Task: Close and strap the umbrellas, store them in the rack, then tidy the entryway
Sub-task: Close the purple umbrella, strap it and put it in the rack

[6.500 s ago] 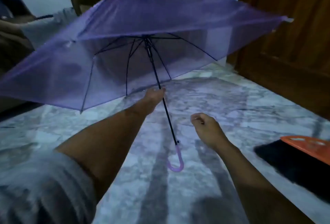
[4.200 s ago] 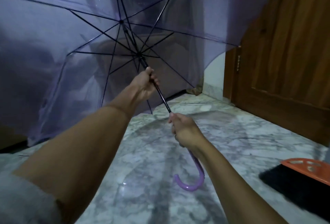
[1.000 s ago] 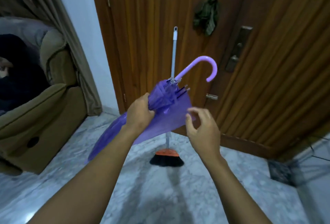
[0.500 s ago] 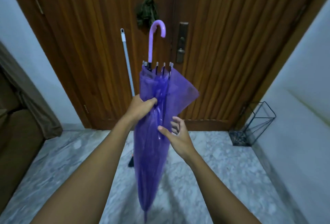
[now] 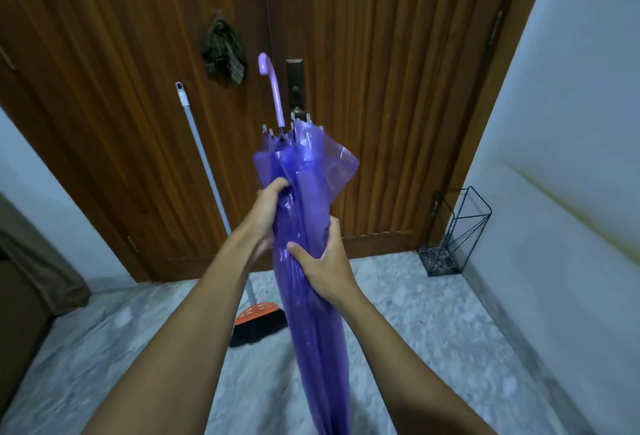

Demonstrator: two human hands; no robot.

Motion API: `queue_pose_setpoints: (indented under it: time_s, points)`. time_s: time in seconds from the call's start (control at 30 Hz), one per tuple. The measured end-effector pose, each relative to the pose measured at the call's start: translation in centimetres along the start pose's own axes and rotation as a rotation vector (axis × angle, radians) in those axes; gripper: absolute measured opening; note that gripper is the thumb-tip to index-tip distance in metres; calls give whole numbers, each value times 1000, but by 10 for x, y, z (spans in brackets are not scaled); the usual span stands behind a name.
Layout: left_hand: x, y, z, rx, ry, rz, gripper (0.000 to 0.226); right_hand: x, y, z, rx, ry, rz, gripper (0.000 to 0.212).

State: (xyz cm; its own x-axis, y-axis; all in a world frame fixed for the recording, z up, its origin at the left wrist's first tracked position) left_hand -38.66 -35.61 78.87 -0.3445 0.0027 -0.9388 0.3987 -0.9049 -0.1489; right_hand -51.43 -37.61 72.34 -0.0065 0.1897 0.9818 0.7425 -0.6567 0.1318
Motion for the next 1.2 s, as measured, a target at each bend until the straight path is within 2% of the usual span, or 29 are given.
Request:
queue_pose_setpoints:
  time_s: [0.03,0.1,0.17,0.23,0.33,0.4,0.5,0.53,0.63,0.73,0.87,0.93,1.0,1.07,1.1,1.13,1.2]
  points:
    - [2,4,2,-93,99,20,51,0,1,-4,-54,-37,-12,58]
    - [4,4,9,-284,283,70,59,0,2,-11,-175,-115,-50,53]
    - [15,0,12,-329,262,92,62,-1,5,-17,-273,-174,-45,54]
    - [35,-6,16,-216,201,84,72,-2,8,-20,-323,-242,-1,60]
    - [53,-10,31,5,294,88,91,0,7,-15,-299,-290,16,58]
    - [50,-7,41,-48,338,152,83,-1,1,-8,-250,-353,-4,59]
    - [38,-3,39,-176,231,207,33,-4,-5,-6,-123,-462,-61,74]
    - [36,-2,35,-183,203,186,26,-3,-6,-8,-84,-462,-89,72]
    - [31,-6,29,-153,90,123,32,0,-7,-15,7,-460,-145,65]
    - [25,-8,29,-135,-9,137,36,3,-12,-18,95,-420,-164,65]
    - [19,-7,24,-124,-48,106,41,8,-14,-29,183,-318,-191,57]
    - [16,-6,19,-110,-27,97,44,14,-14,-38,103,-222,-205,42]
    - [14,-5,17,-98,-15,97,47,21,-14,-48,-138,-219,-250,24]
    - [12,-5,17,-85,-30,108,46,28,-10,-61,-390,-345,-303,20]
    - [11,-5,18,-76,-34,117,45,31,-6,-68,-447,-403,-321,25]
    - [11,-5,18,-63,-39,121,45,34,1,-74,-439,-442,-318,32]
    - [10,-5,19,-31,-42,115,46,37,17,-84,-283,-447,-266,45]
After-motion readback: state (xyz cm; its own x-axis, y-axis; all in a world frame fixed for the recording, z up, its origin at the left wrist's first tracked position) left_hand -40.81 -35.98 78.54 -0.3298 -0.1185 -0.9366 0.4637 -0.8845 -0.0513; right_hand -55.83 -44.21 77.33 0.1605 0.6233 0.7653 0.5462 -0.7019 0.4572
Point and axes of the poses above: each hand's wrist, its own y-axis towards the middle knuckle, its own z-axis out of the palm, x = y × z, the point moved 1 cm from there along y, towards the middle knuckle, and after that the axes turned 13 degrees about x, right-handed, at the moved point
